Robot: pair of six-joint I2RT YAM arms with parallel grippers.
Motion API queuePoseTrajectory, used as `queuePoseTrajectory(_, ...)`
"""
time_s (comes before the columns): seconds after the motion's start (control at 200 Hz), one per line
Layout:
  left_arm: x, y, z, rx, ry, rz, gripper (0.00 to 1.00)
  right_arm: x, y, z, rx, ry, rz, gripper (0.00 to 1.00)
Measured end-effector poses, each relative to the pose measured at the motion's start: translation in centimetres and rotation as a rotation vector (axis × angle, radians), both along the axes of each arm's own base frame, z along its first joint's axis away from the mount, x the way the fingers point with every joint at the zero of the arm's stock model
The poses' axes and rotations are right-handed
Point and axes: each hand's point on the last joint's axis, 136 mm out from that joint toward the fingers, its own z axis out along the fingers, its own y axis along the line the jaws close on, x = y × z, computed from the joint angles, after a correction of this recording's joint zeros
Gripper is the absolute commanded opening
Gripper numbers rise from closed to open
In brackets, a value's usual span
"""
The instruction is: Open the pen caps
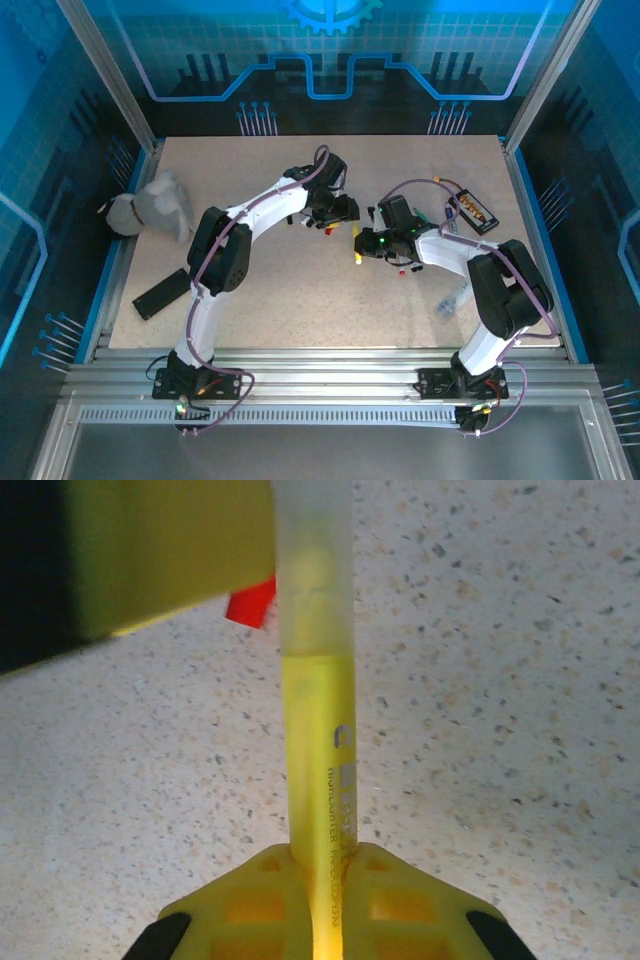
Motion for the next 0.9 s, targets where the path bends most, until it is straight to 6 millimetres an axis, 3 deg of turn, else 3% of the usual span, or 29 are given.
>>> queuePoseTrajectory(0.27,-0.3,-0.5,0.1,-0.002,0.0,-0.012,0.5,-0.1,0.4,0.4,0.028,-0.003,0.011,0.0)
queuePoseTrajectory(0.595,-0.1,-1.0,0.8,-0.02,-0.009,-0.011,0.39,0.1,1.1,1.1,0.068,-0.014,0.023,0.0)
queuePoseTrajectory(0.796,-0.1,-1.0,0.7,-0.023,0.001,0.002,0.24,-0.2,1.6,1.4,0.087,-0.012,0.037,0.0)
queuePoseTrajectory(0.896,-0.1,-1.1,0.7,-0.023,0.0,0.004,0.11,-0.1,1.6,1.7,0.091,-0.018,0.033,0.0)
